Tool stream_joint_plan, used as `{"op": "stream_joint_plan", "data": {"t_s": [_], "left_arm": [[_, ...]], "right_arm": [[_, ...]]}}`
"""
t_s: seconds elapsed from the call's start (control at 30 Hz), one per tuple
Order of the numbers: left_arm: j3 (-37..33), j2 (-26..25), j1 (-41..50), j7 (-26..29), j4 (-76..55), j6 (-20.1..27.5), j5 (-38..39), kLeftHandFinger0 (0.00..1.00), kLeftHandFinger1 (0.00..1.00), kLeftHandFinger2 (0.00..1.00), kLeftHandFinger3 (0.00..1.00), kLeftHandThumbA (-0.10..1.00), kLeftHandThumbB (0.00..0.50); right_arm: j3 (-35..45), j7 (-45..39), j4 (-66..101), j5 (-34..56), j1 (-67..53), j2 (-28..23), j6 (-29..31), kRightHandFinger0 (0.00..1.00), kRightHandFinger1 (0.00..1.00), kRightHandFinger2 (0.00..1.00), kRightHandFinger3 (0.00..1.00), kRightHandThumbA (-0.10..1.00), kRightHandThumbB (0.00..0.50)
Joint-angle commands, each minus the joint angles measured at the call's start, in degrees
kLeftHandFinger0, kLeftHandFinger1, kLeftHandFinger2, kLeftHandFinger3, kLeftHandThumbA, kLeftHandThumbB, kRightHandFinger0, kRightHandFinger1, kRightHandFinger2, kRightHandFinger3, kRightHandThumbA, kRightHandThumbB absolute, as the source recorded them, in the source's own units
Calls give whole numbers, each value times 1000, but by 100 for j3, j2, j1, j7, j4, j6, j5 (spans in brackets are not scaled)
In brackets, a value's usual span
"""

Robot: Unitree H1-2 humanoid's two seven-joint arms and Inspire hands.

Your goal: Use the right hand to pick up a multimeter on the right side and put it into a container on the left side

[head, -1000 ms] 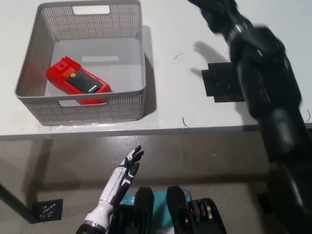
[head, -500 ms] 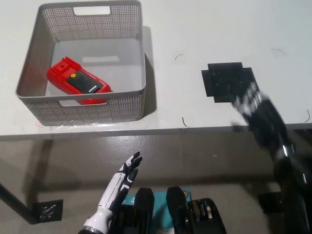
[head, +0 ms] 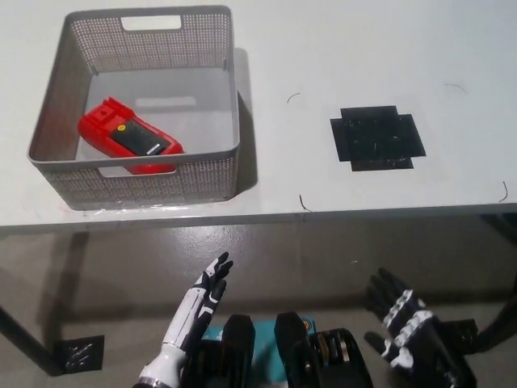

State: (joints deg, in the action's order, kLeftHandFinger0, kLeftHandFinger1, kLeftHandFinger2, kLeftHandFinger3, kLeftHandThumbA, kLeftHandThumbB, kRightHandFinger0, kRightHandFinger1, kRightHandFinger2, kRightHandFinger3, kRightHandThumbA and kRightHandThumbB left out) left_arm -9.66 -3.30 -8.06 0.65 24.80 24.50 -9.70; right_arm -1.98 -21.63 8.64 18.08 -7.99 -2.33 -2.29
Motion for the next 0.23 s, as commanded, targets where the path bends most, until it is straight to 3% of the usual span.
{"op": "stream_joint_plan", "data": {"t_s": [0.0,0.13,0.2], "left_arm": [[-1,41,47,219,-89,243,-53,1000,1000,1000,1000,1000,429],[-40,88,170,264,-86,243,-23,1000,1000,1000,1000,1000,414],[-31,96,181,246,-79,243,-26,1000,1000,1000,1000,1000,411]], "right_arm": [[-116,-355,-188,277,51,46,659,1000,1000,1000,1000,1000,360],[-146,-187,-750,-136,166,-65,842,1000,1000,1000,1000,1000,352],[-158,-155,-968,-320,224,-124,1043,1000,1000,1000,1000,1000,324]]}}
